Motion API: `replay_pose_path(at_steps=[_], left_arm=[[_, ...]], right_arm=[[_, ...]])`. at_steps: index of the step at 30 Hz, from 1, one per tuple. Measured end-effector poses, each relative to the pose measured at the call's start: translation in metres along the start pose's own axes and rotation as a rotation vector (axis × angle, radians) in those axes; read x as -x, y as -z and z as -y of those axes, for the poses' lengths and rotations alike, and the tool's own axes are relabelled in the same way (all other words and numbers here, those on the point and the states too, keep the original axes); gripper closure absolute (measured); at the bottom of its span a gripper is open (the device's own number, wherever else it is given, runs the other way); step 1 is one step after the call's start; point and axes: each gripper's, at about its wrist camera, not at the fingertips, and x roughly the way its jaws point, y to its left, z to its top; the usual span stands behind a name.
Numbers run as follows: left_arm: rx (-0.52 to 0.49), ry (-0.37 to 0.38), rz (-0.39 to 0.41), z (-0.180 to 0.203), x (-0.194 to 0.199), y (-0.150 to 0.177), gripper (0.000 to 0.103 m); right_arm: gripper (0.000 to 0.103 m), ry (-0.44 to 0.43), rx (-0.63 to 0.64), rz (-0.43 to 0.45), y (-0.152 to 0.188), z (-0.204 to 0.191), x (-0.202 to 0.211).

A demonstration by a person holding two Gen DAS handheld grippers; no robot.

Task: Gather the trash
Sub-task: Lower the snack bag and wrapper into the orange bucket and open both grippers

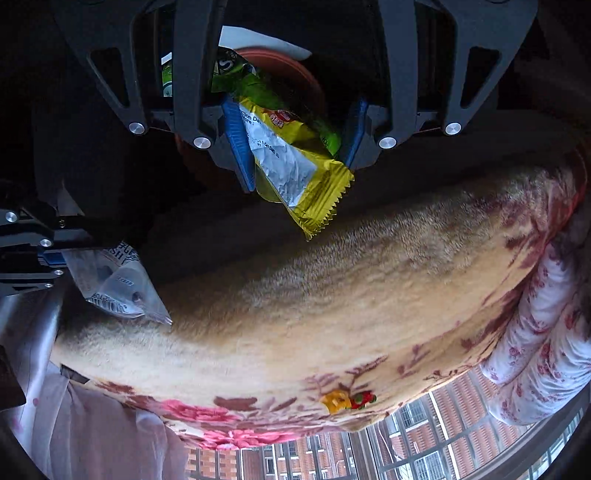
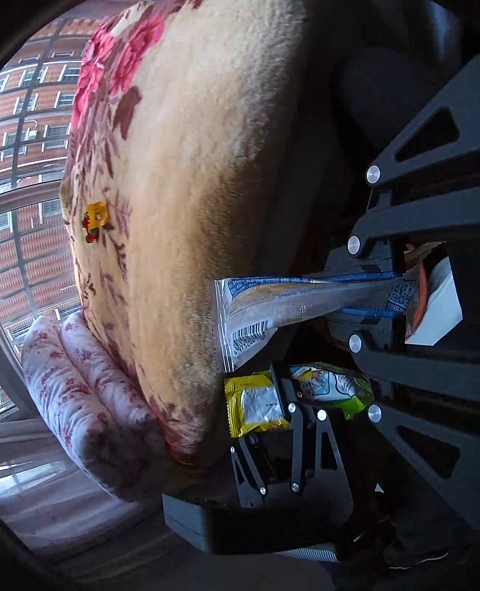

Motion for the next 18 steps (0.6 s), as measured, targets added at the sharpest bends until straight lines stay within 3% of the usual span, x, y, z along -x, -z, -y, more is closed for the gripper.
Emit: replay_pose_path(at_steps=[13, 16, 18], left_arm=[[0.034, 0.059, -0.230, -0.004, -0.082, 0.036, 0.059], [0.034, 0.062, -0.258, -0.005, -0.092, 0.037, 0.059], [0.033, 0.061, -0.280, -0.006, -0.099, 0.035, 0.054]], right_arm=[[0.091, 0.038, -0.023, -0.209, 0.029, 0.013, -0.082], [0.082, 0.031, -0.030, -0.249, 0.029, 0.016, -0.095], [0.075, 0.039, -0.021, -0.262, 0.028, 0.016, -0.102]])
